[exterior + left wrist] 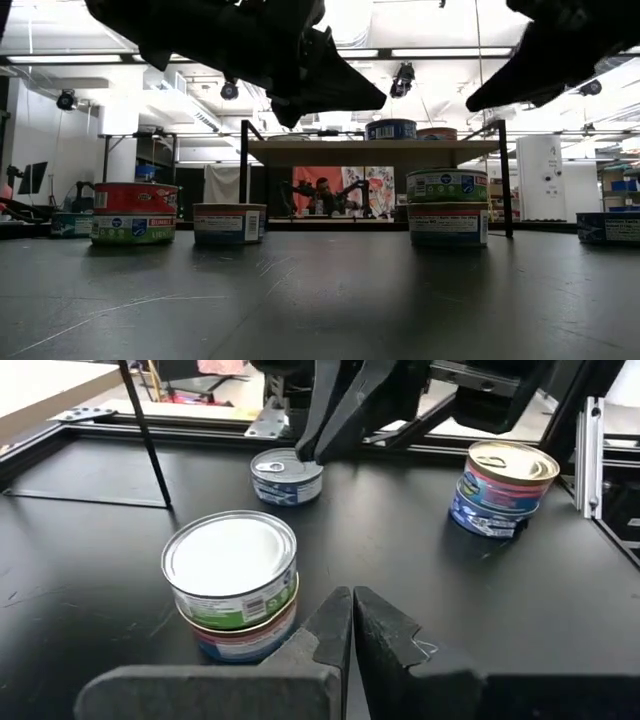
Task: Stack canned seafood by type on shelf
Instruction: Stack the green white tuna can on top of the green white tuna can on the shelf
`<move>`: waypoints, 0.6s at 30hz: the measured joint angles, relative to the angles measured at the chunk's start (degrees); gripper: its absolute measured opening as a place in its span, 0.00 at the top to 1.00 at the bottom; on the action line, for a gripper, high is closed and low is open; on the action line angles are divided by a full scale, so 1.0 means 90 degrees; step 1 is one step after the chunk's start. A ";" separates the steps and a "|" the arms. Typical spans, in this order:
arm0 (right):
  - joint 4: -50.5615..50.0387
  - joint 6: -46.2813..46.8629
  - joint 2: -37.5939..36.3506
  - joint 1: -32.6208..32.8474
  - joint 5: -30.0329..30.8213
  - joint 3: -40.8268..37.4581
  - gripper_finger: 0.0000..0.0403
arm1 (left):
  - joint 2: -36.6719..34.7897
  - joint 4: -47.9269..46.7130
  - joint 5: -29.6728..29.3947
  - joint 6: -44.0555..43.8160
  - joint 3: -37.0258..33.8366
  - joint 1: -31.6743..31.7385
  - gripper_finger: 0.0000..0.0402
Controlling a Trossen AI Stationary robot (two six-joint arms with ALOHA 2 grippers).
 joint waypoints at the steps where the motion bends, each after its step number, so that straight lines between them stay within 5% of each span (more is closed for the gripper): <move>1: 0.0201 -0.0037 -0.0099 -0.0021 -0.0011 -0.0171 0.98 | 0.0000 0.0007 -0.0001 0.0005 0.0000 0.0000 1.00; 12: 0.0474 0.0642 0.0056 -0.0239 0.0319 -0.0707 0.98 | 0.0000 0.0068 -0.0044 0.0005 0.0000 0.0015 1.00; 18: 0.0423 0.1107 0.0558 -0.0237 0.0318 -0.0699 0.98 | 0.0000 0.0063 -0.0587 -0.0046 0.0000 0.0012 1.00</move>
